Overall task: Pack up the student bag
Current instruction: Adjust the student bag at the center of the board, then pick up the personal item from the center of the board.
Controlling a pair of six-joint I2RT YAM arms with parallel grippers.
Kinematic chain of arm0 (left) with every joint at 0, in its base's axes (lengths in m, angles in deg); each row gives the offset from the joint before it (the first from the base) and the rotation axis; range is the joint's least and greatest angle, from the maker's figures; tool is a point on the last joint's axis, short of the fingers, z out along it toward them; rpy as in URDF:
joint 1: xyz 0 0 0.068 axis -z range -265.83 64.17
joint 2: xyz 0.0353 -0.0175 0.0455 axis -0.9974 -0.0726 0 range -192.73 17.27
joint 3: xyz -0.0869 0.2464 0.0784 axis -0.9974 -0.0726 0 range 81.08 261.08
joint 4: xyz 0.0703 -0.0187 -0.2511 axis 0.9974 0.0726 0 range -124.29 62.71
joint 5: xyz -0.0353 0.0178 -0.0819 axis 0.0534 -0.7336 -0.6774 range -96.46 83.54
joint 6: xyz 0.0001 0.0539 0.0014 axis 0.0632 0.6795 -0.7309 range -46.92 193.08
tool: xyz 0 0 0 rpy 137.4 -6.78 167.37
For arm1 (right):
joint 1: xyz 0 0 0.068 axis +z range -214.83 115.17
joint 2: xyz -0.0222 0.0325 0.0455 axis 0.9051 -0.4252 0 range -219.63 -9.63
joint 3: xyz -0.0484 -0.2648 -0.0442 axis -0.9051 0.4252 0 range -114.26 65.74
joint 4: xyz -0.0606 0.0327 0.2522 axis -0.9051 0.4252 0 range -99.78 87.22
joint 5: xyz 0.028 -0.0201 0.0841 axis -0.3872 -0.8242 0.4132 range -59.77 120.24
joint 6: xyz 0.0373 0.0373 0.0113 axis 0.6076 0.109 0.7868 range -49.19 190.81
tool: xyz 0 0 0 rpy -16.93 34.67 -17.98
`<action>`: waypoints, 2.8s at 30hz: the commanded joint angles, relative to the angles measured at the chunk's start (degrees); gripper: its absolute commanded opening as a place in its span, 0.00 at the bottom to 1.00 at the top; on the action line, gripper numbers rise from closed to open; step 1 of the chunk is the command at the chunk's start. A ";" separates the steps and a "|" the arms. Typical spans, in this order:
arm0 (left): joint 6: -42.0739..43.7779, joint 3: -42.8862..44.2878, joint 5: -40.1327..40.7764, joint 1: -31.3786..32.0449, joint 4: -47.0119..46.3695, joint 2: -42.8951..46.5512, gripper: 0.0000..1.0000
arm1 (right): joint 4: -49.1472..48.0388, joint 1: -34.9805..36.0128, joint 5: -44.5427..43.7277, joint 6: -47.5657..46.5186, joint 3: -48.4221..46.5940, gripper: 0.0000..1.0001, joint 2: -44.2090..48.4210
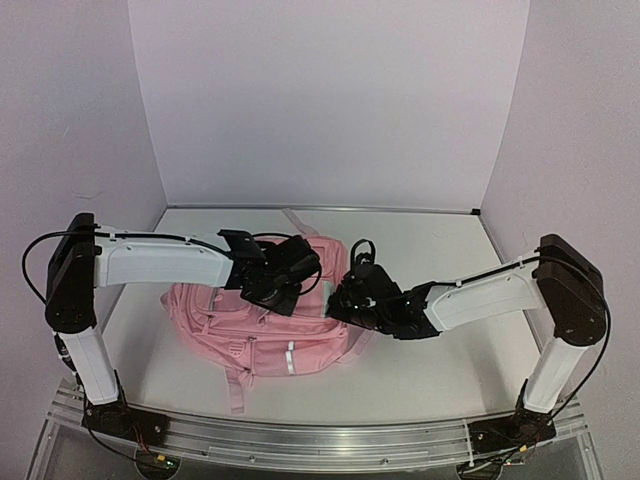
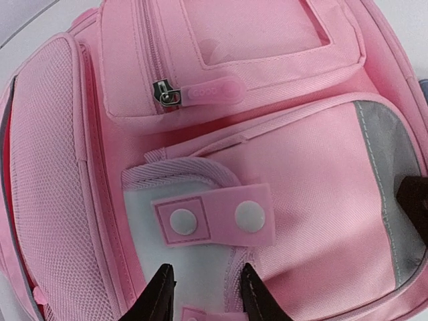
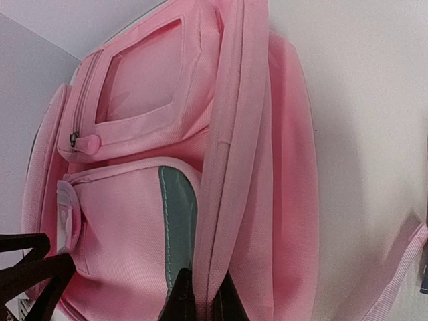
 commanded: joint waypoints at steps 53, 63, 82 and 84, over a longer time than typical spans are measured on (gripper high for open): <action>-20.70 -48.23 -21.66 -22.38 -33.99 36.78 0.16 | 14.06 -13.82 -0.50 -10.46 5.70 0.85 9.54; -20.10 -49.53 -20.33 -22.62 -29.89 41.21 0.31 | 15.63 -22.94 4.59 -8.07 12.19 0.83 9.71; -13.07 -41.35 -24.19 -24.45 -17.85 43.99 0.50 | 14.51 -23.25 9.24 -10.70 10.41 0.50 3.17; -11.79 -38.80 -24.32 -24.51 -16.21 44.56 0.52 | 14.36 -23.27 9.22 -10.33 10.31 0.40 2.87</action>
